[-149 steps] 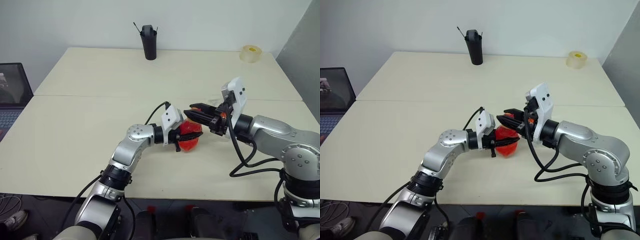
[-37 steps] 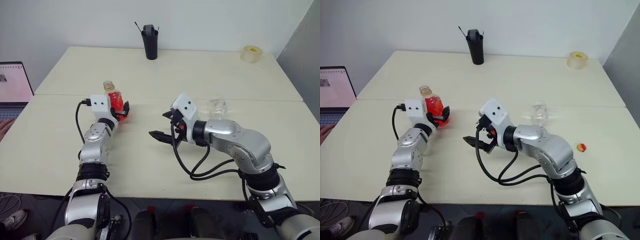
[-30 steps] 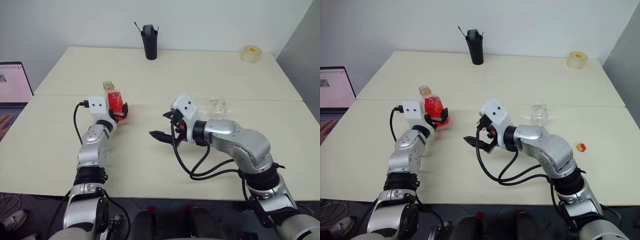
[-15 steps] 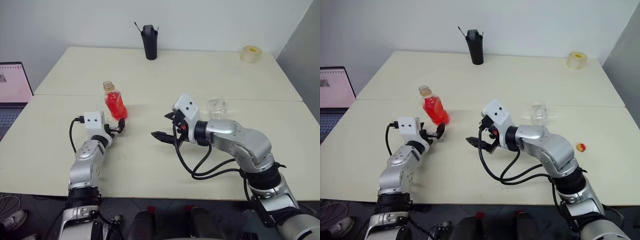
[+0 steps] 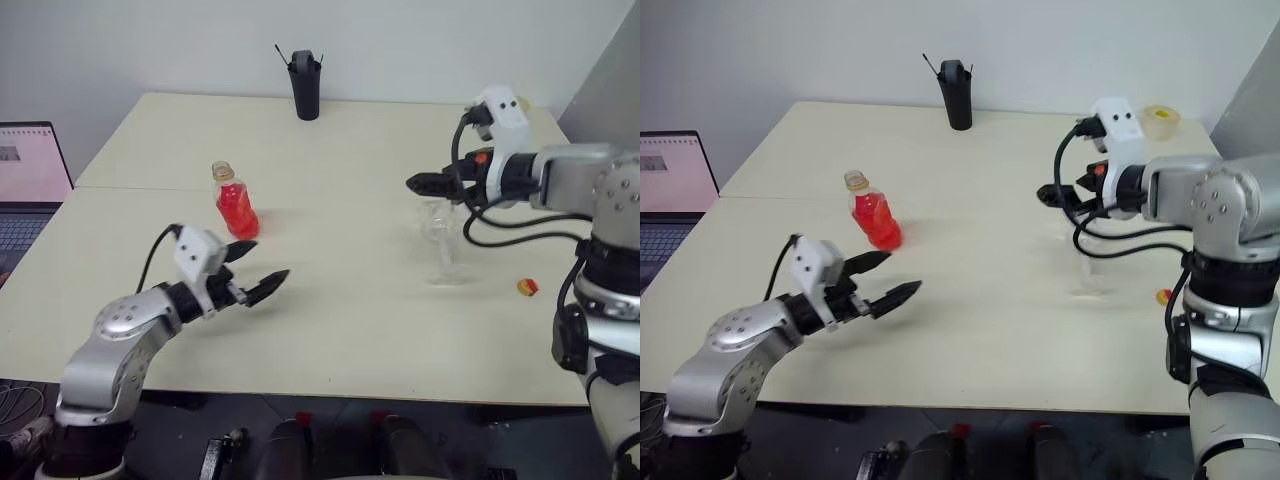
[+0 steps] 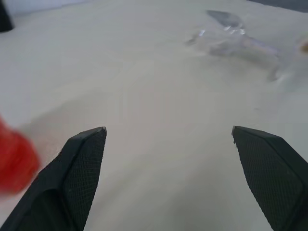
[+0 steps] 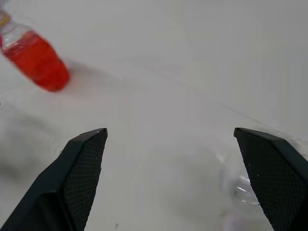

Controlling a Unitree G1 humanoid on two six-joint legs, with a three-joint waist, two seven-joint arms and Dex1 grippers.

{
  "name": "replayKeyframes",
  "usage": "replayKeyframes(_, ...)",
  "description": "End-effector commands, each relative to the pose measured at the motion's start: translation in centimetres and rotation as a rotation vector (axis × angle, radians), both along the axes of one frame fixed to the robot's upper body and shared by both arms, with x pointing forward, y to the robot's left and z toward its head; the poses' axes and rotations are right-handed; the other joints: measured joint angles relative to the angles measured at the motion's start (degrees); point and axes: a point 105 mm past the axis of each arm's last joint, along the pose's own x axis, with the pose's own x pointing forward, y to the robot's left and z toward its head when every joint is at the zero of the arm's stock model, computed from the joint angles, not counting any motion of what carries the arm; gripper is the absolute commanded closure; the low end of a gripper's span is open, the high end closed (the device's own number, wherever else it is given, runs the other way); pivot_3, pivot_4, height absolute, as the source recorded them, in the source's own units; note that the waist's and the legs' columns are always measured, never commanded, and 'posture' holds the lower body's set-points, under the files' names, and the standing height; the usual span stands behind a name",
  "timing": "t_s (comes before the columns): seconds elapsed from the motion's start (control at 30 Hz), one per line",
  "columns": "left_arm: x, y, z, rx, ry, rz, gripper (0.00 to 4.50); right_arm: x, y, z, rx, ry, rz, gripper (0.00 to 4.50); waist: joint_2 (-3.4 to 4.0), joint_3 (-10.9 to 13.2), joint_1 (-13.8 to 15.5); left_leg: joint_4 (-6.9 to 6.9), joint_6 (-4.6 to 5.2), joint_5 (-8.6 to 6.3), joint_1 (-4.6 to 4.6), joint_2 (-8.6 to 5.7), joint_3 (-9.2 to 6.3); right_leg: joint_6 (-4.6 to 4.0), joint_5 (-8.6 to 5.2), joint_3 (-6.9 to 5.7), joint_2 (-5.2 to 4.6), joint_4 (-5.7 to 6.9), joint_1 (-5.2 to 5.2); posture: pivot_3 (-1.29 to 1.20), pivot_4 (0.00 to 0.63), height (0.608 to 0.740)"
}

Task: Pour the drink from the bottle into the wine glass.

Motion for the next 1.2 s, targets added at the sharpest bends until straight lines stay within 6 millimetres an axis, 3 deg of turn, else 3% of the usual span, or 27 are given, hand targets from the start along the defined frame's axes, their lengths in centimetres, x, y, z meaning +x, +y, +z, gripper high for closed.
replayKeyframes(0.03,0.0,-3.7,1.3,-0.005,-0.073,-0.125,0.02,2.3,-1.7,0.5,0.089,0.124,-0.182,0.00,0.01,0.01,-0.06,0.00,0.00,0.00,0.00,0.00,0.05,0.00,0.00,0.03,0.00,0.02,-0.02,0.00,0.150,0.740)
replayKeyframes(0.17,-0.3,-6.4,1.0,-0.050,-0.068,-0.207,0.02,2.4,-0.6,-0.3,0.027,0.271,-0.154,0.00,0.02,0.01,-0.23,-0.10,-0.05,0.03,-0.01,0.03,0.41,-0.01,0.00,0.21,0.04,0.08,-0.22,0.00,0.150,0.740)
replayKeyframes(0.23,-0.6,-7.3,0.6,-0.049,-0.062,-0.241,0.02,1.9,-0.3,-1.6,-0.027,0.366,-0.113,0.00,0.03,0.02,-0.18,-0.18,-0.05,0.03,-0.02,0.06,0.60,-0.01,0.01,0.25,0.04,0.02,-0.24,0.00,0.150,0.740)
replayKeyframes(0.37,-0.6,-8.3,0.3,-0.058,-0.064,-0.266,0.02,1.0,-1.0,-3.2,-0.068,0.515,-0.115,0.00,0.05,0.04,-0.11,-0.01,0.10,-0.05,-0.05,0.06,0.68,-0.01,0.01,0.25,0.08,0.05,-0.23,0.00,0.150,0.740)
replayKeyframes(0.53,-0.3,-7.9,-0.7,-0.006,-0.080,-0.248,0.02,1.5,-3.2,-2.2,-0.037,0.571,-0.316,0.00,0.11,0.07,-0.13,-0.03,0.14,-0.07,-0.05,0.06,0.76,0.01,0.01,0.25,0.16,0.06,-0.28,0.00,0.150,0.740)
replayKeyframes(0.73,0.0,-6.6,-1.7,0.032,-0.096,-0.203,0.02,1.4,-3.3,-2.7,-0.041,0.609,-0.343,0.00,0.11,0.07,-0.08,-0.04,0.14,-0.07,-0.06,0.09,0.77,0.01,0.01,0.25,0.13,0.06,-0.30,0.00,0.150,0.740)
replayKeyframes(1.2,-0.9,-6.4,-1.2,0.004,-0.097,-0.152,0.02,1.6,-3.2,-8.0,-0.116,0.672,-0.358,0.00,0.13,0.08,-0.01,-0.04,0.13,-0.07,-0.11,0.15,0.73,0.02,0.01,0.27,0.05,0.05,-0.31,0.00,0.150,0.740)
